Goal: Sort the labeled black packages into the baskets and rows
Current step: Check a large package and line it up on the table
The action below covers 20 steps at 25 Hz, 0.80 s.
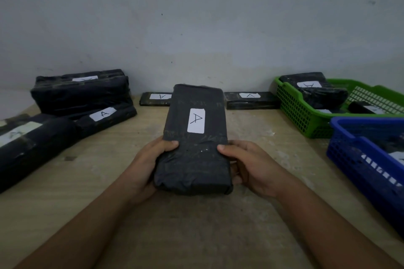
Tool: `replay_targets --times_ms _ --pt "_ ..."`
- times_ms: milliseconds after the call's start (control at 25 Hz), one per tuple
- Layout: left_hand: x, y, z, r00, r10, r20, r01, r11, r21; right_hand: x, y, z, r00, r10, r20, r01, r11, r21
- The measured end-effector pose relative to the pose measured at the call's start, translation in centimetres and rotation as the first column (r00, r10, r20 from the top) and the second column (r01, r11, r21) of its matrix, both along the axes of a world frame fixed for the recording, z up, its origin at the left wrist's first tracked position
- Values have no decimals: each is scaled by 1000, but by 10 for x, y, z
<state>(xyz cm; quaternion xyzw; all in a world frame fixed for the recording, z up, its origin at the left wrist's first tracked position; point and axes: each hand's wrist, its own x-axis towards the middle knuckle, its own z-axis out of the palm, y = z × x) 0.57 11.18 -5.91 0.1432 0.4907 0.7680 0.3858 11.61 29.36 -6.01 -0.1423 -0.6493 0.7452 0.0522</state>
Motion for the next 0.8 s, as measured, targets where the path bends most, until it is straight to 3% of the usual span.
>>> replay_targets --times_ms 120,200,320,520,680,800 --pt "-1 6 -2 995 26 -93 -29 999 -34 -4 1 -6 993 -117 -23 117 993 19" --pt "-1 7 -1 958 100 -270 -132 986 -103 -6 2 -5 979 -197 -45 197 980 -6" --pt "8 4 -1 791 116 -600 -305 926 -223 -7 2 -1 957 -279 -74 273 959 -78" --pt "25 9 -18 492 -95 -865 -354 886 -299 -8 -7 -2 931 -343 -124 318 929 -188" --pt "27 12 -20 636 21 -772 -315 920 -235 -9 -15 -4 926 -348 -147 317 927 -200" --pt "25 10 -20 635 108 -765 -325 935 -138 -7 -23 1 942 -291 -168 254 944 -211"
